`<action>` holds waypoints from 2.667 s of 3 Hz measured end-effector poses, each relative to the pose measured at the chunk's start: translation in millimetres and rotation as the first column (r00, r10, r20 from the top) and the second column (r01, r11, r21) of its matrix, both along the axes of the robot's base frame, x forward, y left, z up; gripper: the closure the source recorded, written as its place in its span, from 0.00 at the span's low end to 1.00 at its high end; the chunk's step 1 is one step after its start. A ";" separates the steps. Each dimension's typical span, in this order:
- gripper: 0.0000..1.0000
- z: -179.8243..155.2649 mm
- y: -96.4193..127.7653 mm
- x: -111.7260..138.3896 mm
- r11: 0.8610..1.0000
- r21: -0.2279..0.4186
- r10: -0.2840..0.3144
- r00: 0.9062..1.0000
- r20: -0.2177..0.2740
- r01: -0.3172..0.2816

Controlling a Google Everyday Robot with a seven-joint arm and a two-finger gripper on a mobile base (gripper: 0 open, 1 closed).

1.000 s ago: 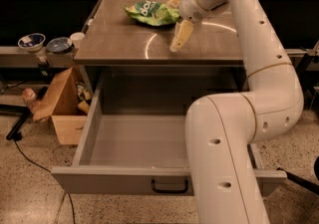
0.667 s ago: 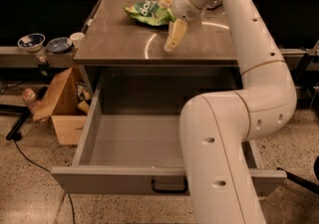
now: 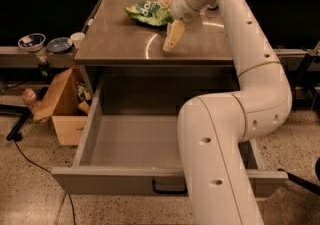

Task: Place green rice chip bag into top drawer

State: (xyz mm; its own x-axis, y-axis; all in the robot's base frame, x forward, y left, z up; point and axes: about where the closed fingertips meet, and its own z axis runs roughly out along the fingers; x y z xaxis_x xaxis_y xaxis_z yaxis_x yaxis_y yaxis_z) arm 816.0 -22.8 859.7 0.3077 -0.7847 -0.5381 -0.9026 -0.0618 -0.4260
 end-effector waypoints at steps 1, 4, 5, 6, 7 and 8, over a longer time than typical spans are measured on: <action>0.00 -0.7 -12.0 24.1 0.998 -0.027 -0.059 0.995 0.074 0.062; 0.00 -3.5 3.7 37.1 0.997 -0.041 -0.055 0.992 0.112 0.060; 0.00 -3.5 3.8 37.1 0.997 -0.041 -0.055 0.992 0.112 0.060; 0.00 -3.9 1.7 42.3 0.992 -0.084 -0.084 0.989 0.120 0.094; 0.00 -3.9 1.7 42.3 0.992 -0.084 -0.084 0.989 0.120 0.094; 0.17 -4.0 1.8 42.3 0.992 -0.084 -0.084 0.989 0.119 0.094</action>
Offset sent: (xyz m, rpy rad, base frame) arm 0.0208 -0.0121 -0.0002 -0.0285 -0.0652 -0.0543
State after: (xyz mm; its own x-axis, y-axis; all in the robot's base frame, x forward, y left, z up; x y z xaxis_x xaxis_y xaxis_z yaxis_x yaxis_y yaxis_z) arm 858.4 -21.0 855.8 0.2906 -0.8550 -0.4296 -0.8513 -0.0259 -0.5241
